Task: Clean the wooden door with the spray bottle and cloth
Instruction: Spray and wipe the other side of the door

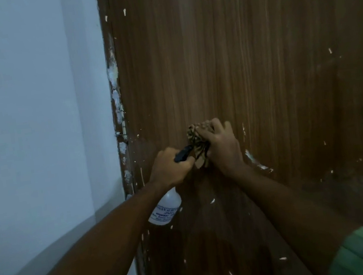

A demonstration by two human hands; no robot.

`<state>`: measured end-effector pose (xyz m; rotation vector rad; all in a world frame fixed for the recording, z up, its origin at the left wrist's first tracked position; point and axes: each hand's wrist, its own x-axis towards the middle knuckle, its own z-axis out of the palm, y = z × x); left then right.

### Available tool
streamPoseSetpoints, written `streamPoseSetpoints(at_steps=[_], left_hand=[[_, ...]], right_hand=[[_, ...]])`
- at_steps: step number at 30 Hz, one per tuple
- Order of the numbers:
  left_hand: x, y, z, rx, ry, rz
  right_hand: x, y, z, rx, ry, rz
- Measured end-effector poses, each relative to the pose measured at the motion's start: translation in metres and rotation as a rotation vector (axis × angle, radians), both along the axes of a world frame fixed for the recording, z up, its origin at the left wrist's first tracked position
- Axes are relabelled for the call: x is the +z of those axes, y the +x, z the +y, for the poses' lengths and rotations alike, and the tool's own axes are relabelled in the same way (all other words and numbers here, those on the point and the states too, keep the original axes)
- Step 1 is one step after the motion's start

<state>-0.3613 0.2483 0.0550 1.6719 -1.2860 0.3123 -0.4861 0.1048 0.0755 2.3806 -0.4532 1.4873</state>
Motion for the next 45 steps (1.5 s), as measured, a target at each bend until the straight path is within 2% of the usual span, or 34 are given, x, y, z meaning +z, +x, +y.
streamPoseSetpoints(at_steps=[1, 3, 4, 5, 6, 8, 10, 11, 12, 14, 15, 16, 17, 20, 22, 25, 27, 28, 31, 32, 33, 36, 38, 40, 42, 43, 44, 45], left_hand=[[-0.002, 0.003, 0.004, 0.007, 0.014, 0.007], [-0.004, 0.010, 0.013, 0.020, 0.024, 0.011], [-0.006, 0.012, 0.017, 0.039, 0.026, 0.004], [-0.006, 0.014, 0.021, 0.060, 0.027, 0.000], [-0.005, 0.015, 0.025, 0.074, 0.027, 0.005], [-0.005, 0.020, 0.031, 0.092, 0.020, 0.018], [-0.008, 0.025, 0.033, 0.102, 0.021, 0.022], [-0.010, 0.026, 0.034, 0.093, 0.021, 0.030], [-0.012, 0.026, 0.034, 0.085, 0.019, 0.039], [-0.014, 0.027, 0.034, 0.076, 0.019, 0.042], [-0.014, 0.027, 0.034, 0.069, 0.024, 0.044], [-0.014, 0.027, 0.033, 0.066, 0.032, 0.051], [-0.014, 0.026, 0.034, 0.069, 0.038, 0.063], [-0.014, 0.026, 0.035, 0.104, 0.023, 0.127], [-0.017, 0.025, 0.034, 0.176, 0.023, 0.149], [-0.017, 0.030, 0.037, 0.291, 0.035, 0.146], [-0.019, 0.036, 0.039, 0.271, 0.033, 0.141], [-0.019, 0.039, 0.041, 0.248, 0.025, 0.135], [-0.017, 0.045, 0.049, 0.219, -0.016, 0.117], [-0.017, 0.046, 0.051, 0.224, -0.023, 0.119], [-0.017, 0.046, 0.052, 0.236, -0.029, 0.125], [-0.015, 0.051, 0.058, 0.240, -0.063, 0.167], [-0.016, 0.054, 0.064, 0.245, -0.097, 0.188], [-0.018, 0.057, 0.069, 0.262, -0.117, 0.202], [-0.020, 0.060, 0.072, 0.279, -0.130, 0.218], [-0.022, 0.061, 0.073, 0.288, -0.128, 0.226], [-0.022, 0.063, 0.074, 0.291, -0.126, 0.236], [-0.022, 0.065, 0.075, 0.287, -0.124, 0.243]], right_hand=[[-0.010, 0.005, 0.004, 0.010, -0.082, 0.147], [-0.017, 0.005, 0.005, 0.011, -0.284, 0.563], [-0.005, 0.001, 0.003, 0.003, -0.350, 0.641], [0.015, 0.000, 0.002, -0.012, -0.365, 0.580], [0.034, 0.002, 0.002, -0.014, -0.321, 0.417], [0.058, 0.005, 0.003, -0.050, -0.103, 0.043], [0.048, 0.013, 0.011, -0.059, -0.029, -0.079], [0.033, 0.018, 0.016, -0.045, -0.065, -0.028], [0.016, 0.023, 0.020, -0.026, -0.135, 0.114], [-0.019, 0.031, 0.027, 0.010, -0.308, 0.517], [-0.027, 0.033, 0.028, 0.020, -0.319, 0.647], [-0.025, 0.034, 0.030, 0.035, -0.279, 0.660], [-0.017, 0.036, 0.032, 0.037, -0.224, 0.597], [0.017, 0.038, 0.036, 0.061, -0.041, 0.191], [0.042, 0.038, 0.036, 0.071, 0.030, 0.031], [0.051, 0.045, 0.039, -0.017, -0.049, 0.078], [0.032, 0.049, 0.041, -0.016, -0.079, 0.120], [0.019, 0.052, 0.040, 0.005, -0.102, 0.192], [-0.013, 0.060, 0.048, 0.029, -0.274, 0.592], [-0.015, 0.063, 0.049, 0.032, -0.294, 0.651], [-0.012, 0.068, 0.051, 0.045, -0.264, 0.608], [0.013, 0.081, 0.061, 0.063, -0.048, 0.192], [0.015, 0.089, 0.064, 0.063, 0.013, 0.062], [-0.006, 0.097, 0.066, 0.108, -0.045, 0.186], [-0.033, 0.106, 0.067, 0.131, -0.229, 0.520], [-0.037, 0.110, 0.065, 0.150, -0.289, 0.620], [-0.031, 0.112, 0.066, 0.176, -0.297, 0.608], [-0.018, 0.116, 0.070, 0.188, -0.244, 0.513]])
